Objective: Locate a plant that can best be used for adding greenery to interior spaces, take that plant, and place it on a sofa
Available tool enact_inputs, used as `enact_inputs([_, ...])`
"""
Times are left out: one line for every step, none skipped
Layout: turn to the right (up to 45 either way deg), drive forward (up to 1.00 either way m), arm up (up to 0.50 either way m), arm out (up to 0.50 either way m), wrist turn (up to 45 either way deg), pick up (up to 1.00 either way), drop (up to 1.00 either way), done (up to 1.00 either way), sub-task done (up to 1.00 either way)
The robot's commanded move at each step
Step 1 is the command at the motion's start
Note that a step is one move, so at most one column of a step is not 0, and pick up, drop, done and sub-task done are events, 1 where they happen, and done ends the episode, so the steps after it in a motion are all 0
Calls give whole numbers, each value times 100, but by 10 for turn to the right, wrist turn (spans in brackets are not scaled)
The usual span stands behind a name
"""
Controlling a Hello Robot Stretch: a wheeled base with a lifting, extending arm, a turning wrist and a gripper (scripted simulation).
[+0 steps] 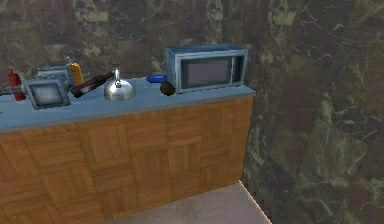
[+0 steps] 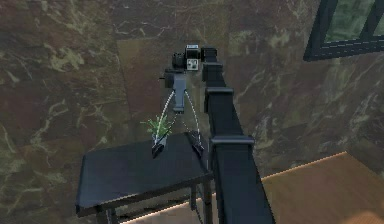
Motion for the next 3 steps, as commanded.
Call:
enact_inputs([0,0,0,0,450,0,0,0,0])
enact_inputs([0,0,0,0,450,0,0,0,0])
enact_inputs([0,0,0,0,420,0,0,0,0])
